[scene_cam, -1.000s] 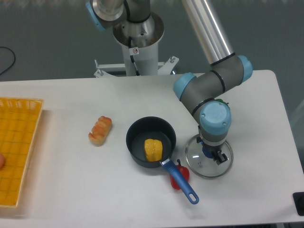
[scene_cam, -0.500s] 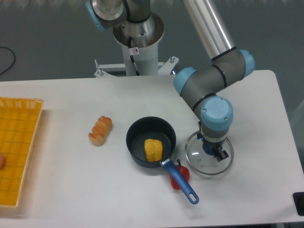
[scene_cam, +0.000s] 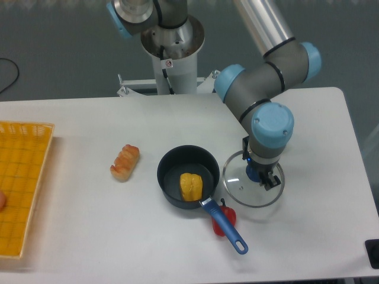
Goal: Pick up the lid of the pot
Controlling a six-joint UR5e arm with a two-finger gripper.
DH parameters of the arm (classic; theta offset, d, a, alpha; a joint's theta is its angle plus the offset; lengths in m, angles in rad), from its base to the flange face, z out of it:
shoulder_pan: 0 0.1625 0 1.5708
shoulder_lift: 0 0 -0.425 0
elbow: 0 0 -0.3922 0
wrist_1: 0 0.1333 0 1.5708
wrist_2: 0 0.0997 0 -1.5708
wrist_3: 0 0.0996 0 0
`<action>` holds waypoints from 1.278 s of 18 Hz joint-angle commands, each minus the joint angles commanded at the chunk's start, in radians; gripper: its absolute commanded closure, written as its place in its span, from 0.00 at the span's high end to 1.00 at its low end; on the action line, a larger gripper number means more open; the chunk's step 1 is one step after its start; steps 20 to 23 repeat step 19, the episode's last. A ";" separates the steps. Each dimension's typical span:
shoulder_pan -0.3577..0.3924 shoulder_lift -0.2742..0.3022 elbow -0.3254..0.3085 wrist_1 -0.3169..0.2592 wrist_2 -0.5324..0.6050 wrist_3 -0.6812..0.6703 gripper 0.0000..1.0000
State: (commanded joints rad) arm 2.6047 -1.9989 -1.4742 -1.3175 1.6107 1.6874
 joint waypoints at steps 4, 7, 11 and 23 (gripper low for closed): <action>-0.002 0.031 0.005 -0.046 -0.025 -0.005 0.60; -0.011 0.052 0.005 -0.074 -0.034 -0.006 0.60; -0.040 0.065 0.003 -0.100 -0.031 -0.008 0.60; -0.048 0.072 0.003 -0.103 -0.028 -0.011 0.60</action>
